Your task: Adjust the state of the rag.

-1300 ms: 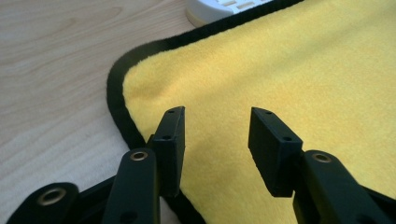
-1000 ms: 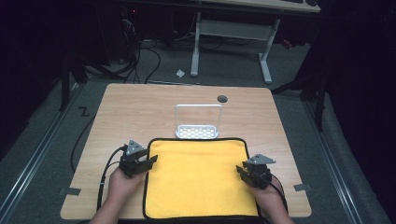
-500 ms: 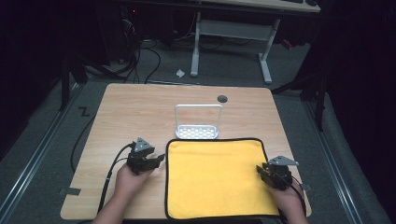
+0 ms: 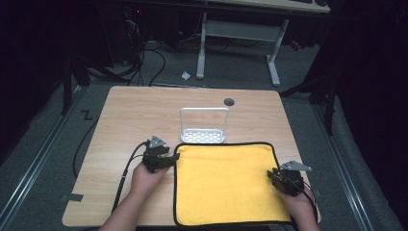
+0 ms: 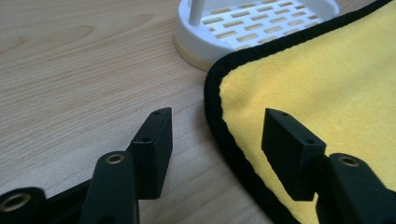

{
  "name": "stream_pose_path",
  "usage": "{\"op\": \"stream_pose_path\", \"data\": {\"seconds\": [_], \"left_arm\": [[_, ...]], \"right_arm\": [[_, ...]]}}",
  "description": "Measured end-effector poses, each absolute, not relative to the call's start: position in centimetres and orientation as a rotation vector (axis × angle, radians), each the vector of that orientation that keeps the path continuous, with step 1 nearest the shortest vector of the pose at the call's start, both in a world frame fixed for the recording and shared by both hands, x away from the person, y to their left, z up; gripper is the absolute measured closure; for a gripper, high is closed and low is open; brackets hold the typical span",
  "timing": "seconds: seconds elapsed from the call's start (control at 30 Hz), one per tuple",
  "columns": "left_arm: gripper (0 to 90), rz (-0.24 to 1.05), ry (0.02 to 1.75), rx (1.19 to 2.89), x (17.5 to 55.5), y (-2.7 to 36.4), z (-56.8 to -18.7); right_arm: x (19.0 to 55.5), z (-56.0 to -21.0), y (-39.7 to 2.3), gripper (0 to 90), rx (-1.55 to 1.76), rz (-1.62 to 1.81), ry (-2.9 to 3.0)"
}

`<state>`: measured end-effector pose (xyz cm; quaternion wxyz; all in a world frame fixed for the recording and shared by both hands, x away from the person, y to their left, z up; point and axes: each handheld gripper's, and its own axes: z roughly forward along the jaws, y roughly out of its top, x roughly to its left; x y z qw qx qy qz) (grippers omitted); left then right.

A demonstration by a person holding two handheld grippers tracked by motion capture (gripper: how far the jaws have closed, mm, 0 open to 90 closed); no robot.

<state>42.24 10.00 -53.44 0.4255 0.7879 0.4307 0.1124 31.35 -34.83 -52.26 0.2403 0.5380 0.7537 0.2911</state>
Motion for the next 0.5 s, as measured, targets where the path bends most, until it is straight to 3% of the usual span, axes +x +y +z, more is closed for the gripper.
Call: {"op": "stream_pose_path", "data": {"seconds": [0.27, 0.5], "left_arm": [[52.1, 0.286, 1.068, 2.033, 43.7, 8.3, -53.1], [78.8, 0.214, 1.046, 1.990, 44.0, 8.6, -53.6]], "right_arm": [[31.3, -52.3, -34.8, 70.7, 1.474, 0.799, 2.058], [29.6, -49.4, -30.2, 65.9, 1.299, 0.952, 2.053]]}}
